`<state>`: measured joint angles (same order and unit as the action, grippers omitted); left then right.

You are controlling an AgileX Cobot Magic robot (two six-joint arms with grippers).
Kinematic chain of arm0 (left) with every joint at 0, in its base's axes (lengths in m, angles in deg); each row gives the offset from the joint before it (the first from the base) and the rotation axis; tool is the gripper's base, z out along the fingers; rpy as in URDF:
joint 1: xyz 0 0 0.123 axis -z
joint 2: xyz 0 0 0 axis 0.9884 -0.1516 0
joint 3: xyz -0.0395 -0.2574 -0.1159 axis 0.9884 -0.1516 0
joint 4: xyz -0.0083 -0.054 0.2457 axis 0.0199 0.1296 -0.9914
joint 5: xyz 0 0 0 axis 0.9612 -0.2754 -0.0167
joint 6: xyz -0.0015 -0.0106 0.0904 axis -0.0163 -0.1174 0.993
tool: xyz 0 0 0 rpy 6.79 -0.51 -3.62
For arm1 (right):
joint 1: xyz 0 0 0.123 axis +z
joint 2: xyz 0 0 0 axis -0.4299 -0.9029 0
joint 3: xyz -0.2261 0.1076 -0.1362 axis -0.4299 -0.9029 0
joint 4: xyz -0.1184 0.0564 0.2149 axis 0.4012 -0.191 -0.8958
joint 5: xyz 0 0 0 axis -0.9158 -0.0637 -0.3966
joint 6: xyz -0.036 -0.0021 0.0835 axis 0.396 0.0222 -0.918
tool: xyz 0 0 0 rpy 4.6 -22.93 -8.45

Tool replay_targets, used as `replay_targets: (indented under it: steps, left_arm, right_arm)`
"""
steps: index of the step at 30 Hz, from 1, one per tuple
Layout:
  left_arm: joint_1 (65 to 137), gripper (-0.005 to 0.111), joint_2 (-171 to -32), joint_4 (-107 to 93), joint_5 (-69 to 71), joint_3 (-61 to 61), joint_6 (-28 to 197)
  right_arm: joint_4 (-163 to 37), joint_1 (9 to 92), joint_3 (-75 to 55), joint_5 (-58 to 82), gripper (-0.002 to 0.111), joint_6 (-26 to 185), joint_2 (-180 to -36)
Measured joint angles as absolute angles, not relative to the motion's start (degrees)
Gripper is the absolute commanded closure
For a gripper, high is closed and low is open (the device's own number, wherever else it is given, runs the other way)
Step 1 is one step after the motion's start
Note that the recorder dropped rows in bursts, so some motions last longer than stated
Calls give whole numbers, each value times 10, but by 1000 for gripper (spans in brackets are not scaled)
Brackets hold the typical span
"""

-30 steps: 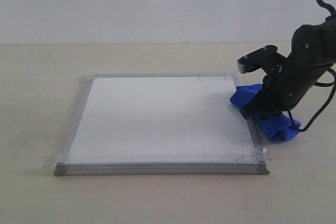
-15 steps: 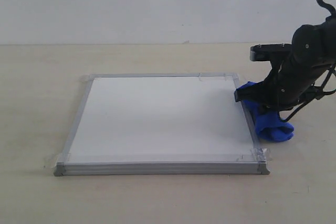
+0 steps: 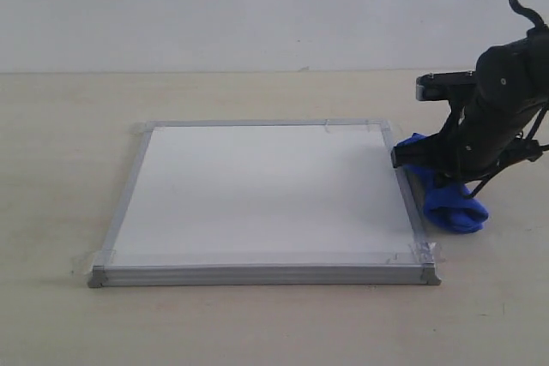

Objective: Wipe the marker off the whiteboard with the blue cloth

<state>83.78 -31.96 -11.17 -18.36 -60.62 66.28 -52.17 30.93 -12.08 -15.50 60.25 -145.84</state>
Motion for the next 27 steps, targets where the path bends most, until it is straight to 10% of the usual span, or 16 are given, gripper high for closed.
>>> replay_targets:
  steps: [6,23,27]
  left_arm:
    - [838,102,-320,-112,-184,-606,663]
    - [838,102,-320,-112,-184,-606,663]
    - [838,102,-320,-112,-184,-606,663]
  right_arm:
    - [-516,309,-121,-152,33,597,-1458]
    - [-569,309,-134,-155,109,682,-1355]
    - [-577,309,-174,-101,108,687,-1370]
